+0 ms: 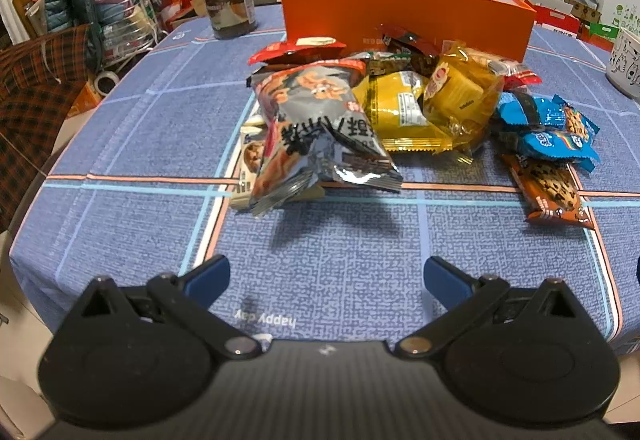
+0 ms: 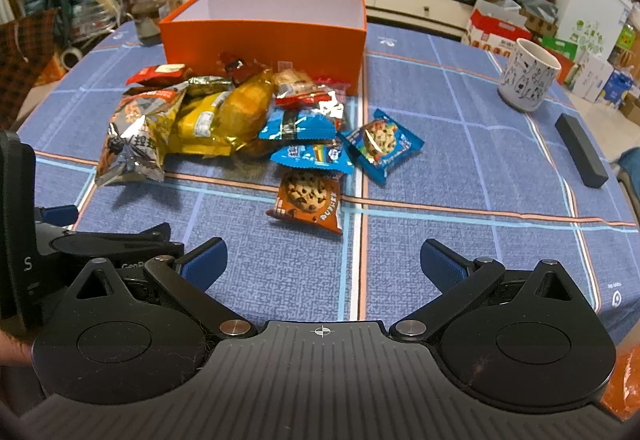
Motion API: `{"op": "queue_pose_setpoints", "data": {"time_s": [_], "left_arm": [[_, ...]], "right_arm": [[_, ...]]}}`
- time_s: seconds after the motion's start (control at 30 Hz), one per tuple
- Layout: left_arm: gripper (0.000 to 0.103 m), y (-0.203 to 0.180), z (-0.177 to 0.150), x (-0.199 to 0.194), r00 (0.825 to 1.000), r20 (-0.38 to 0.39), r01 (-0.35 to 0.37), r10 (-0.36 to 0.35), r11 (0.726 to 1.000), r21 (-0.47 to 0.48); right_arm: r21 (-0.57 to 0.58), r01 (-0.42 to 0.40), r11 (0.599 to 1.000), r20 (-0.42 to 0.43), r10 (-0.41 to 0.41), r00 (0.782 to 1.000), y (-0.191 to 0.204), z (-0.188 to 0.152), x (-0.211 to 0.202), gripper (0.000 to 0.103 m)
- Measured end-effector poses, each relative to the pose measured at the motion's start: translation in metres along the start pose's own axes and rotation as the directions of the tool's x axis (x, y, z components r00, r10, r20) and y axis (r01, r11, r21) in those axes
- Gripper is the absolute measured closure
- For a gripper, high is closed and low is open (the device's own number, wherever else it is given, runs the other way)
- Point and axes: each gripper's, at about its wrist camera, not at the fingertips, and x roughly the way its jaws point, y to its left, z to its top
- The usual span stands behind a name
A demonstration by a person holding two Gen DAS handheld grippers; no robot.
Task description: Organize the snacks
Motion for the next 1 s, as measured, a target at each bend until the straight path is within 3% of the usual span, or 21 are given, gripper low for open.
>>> {"op": "queue_pose_setpoints", "data": {"time_s": [0.5, 0.6, 0.63, 0.7, 0.77, 0.83, 0.87, 0.9, 0.97, 1.0], "left_arm": [[0.001, -0.001, 0.0, -0.001, 1.0, 0.002, -0.015, 0.015, 1.0, 0.018], [0.001, 0.005, 0.004, -0.013, 0.999, 0.035, 0.01, -0.01, 1.0, -0.004], [0.001, 0.009, 0.006, -0.02, 0.998, 0.062, 0.02, -0.019, 1.0, -0.013], [0.001, 0.022, 0.012, -0.037, 0.991, 0.132, 0.031, -0.027, 0.999, -0.035], [0.001, 0.041, 0.017, -0.05, 0.979, 0.201, 0.035, -0.021, 0.997, -0.065], [0.001, 0.06, 0.02, -0.056, 0.971, 0.238, 0.042, -0.017, 0.994, -0.101], [0.0, 0.068, 0.022, -0.056, 0.97, 0.241, 0.048, -0.018, 0.992, -0.119], [0.001, 0.077, 0.025, -0.054, 0.971, 0.236, 0.057, -0.021, 0.987, -0.148], [0.001, 0.091, 0.031, -0.051, 0.972, 0.23, 0.093, -0.046, 0.975, -0.2], [0.001, 0.096, 0.039, -0.05, 0.971, 0.231, 0.112, -0.06, 0.969, -0.22]], "right_arm": [[0.003, -0.004, 1.0, -0.002, 0.004, 1.0, 0.0, 0.001, 0.001, 0.007], [0.026, -0.025, 0.999, 0.071, 0.023, 0.997, -0.009, 0.005, -0.01, 0.007], [0.044, -0.021, 0.999, 0.145, 0.014, 0.989, -0.016, 0.007, -0.02, 0.007], [0.069, 0.009, 0.998, 0.321, -0.031, 0.947, -0.028, 0.006, -0.045, 0.007], [0.094, 0.06, 0.994, 0.505, -0.1, 0.857, -0.039, -0.001, -0.069, 0.006], [0.103, 0.079, 0.992, 0.603, -0.125, 0.788, -0.05, -0.008, -0.079, 0.006], [0.1, 0.065, 0.993, 0.62, -0.114, 0.777, -0.056, -0.009, -0.078, 0.006], [0.098, 0.053, 0.994, 0.614, -0.103, 0.783, -0.061, -0.007, -0.076, 0.006], [0.119, 0.026, 0.993, 0.556, -0.088, 0.826, -0.07, 0.002, -0.064, 0.007], [0.134, 0.001, 0.991, 0.547, -0.075, 0.834, -0.075, 0.005, -0.058, 0.007]]}}
